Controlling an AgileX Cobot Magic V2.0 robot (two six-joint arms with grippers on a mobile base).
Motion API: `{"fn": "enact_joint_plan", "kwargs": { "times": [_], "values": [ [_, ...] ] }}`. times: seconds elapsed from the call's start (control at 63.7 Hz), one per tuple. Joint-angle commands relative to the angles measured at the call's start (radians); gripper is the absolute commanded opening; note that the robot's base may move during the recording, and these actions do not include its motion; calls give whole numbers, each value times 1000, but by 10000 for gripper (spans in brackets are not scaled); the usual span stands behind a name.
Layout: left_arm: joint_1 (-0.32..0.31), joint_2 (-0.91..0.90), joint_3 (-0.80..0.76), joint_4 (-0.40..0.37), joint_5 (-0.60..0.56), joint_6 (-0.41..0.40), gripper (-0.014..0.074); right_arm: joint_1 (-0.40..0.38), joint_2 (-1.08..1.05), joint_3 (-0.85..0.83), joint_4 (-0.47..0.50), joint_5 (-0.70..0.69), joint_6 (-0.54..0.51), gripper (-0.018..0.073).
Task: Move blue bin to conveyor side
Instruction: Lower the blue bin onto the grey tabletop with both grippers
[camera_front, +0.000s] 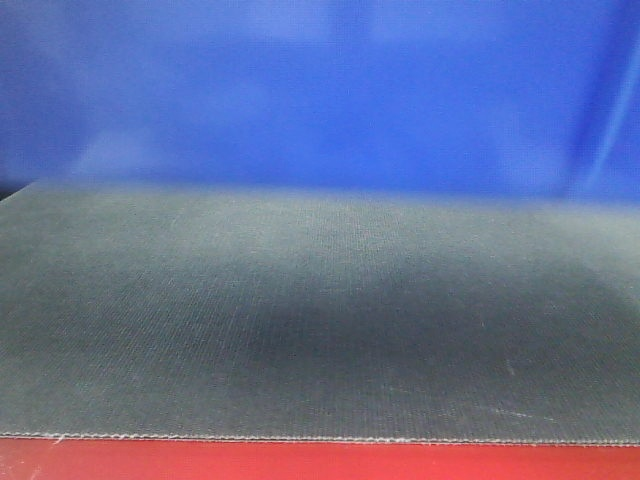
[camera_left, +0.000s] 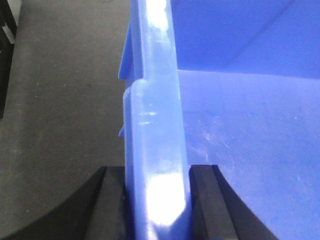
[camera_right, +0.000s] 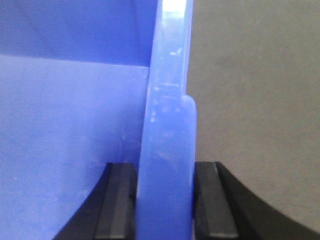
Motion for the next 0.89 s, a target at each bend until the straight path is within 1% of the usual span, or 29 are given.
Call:
{"fn": "enact_joint_plan", "kwargs": {
  "times": [0.0, 0.063, 0.11, 0.141, 0.157, 0.251, 0.283, 0.33, 0.361, 0.408, 0.487, 0.581, 0.722, 0.769, 0.879],
  "values": [
    [-25, -14, 57, 22, -148, 27, -18, -13, -6, 39, -93, -116, 33, -78],
    [-63, -14, 115, 28, -203, 27, -18, -33, 15, 62, -81, -122, 35, -78],
    [-92, -13, 139, 33, -223, 27, -18, -54, 29, 63, -64, -122, 33, -83],
    [-109, -10, 149, 39, -235, 27, -18, -69, 41, 63, -49, -123, 19, -87],
    [-125, -5, 157, 46, -239, 24, -18, -84, 48, 63, -23, -130, -8, -87],
    [-169, 10, 162, 110, -258, -33, -18, -132, 73, 63, 97, -141, -106, -87],
    [-180, 17, 162, 144, -266, -74, -18, -149, 81, 63, 125, -146, -146, -87],
    [-194, 29, 162, 201, -279, -114, -18, -167, 92, 63, 138, -157, -168, -87],
    [-205, 38, 162, 224, -286, -134, -18, -181, 95, 63, 135, -170, -170, -87],
    [-217, 51, 162, 231, -290, -144, -18, -206, 99, 63, 133, -183, -176, -87],
    [-231, 82, 162, 241, -308, -144, -18, -231, 99, 64, 133, -188, -187, -87],
    [-230, 116, 162, 241, -321, -149, -18, -236, 99, 92, 132, -207, -195, -87],
    [-228, 154, 162, 237, -323, -152, -18, -237, 102, 160, 131, -289, -195, -87],
    [-226, 170, 162, 237, -323, -170, -18, -237, 103, 185, 131, -309, -195, -87],
    [-215, 191, 162, 231, -306, -177, -18, -237, 106, 217, 131, -374, -195, -87]
  ]
}}
